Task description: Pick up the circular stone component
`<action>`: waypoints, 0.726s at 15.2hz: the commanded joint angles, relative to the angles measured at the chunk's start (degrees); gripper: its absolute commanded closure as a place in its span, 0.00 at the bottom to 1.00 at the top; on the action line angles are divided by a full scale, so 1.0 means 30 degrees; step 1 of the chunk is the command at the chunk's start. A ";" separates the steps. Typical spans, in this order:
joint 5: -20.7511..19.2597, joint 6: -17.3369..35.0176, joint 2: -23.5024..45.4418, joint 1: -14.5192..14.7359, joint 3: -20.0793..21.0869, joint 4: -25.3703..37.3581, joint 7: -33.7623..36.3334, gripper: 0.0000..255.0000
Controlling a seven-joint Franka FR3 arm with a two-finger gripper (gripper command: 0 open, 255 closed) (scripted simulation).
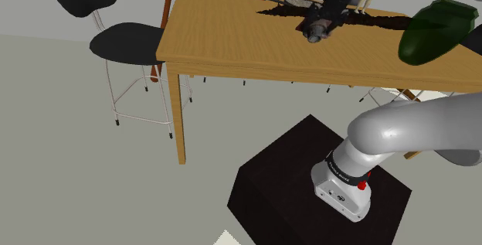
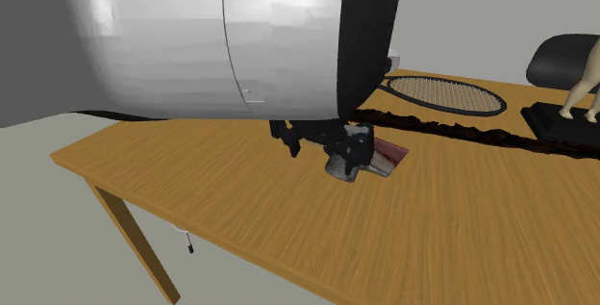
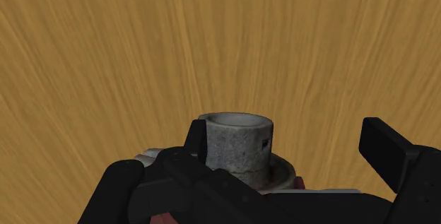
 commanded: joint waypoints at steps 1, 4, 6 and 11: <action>-0.0005 0.1559 0.0490 -0.0542 -0.0430 -0.0037 0.0713 0.00; -0.0023 0.2728 0.0817 -0.0895 -0.0761 -0.0286 0.1096 0.00; -0.0082 0.3269 0.0909 -0.0926 -0.0807 -0.0736 0.1130 0.00; -0.0168 0.4543 0.1199 -0.1067 -0.0856 -0.1726 0.1167 0.00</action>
